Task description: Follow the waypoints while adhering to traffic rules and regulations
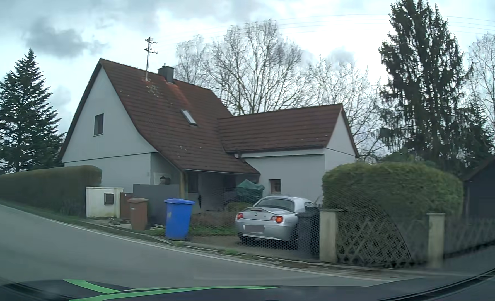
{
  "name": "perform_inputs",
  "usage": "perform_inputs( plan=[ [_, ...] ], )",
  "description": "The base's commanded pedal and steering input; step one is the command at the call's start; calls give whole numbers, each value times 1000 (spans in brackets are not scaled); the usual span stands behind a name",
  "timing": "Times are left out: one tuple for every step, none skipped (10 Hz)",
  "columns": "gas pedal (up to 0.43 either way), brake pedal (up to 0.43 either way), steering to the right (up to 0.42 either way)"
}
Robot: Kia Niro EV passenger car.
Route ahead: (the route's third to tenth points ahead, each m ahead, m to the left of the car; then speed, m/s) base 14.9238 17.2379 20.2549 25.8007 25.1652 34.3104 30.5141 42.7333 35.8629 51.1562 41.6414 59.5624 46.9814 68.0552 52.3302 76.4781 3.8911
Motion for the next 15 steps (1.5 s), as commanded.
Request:
perform_inputs(
  plan=[
    [299,0,-578],
    [311,0,-576],
    [331,0,-565],
    [339,0,-546],
    [339,0,-533],
    [339,0,-520],
    [339,0,-500],
    [339,0,-476],
    [339,0,-453],
    [339,0,-423],
    [339,0,-398],
    [339,0,-361],
    [339,0,-330],
    [339,0,-292],
    [339,0,-257]
  ],
)
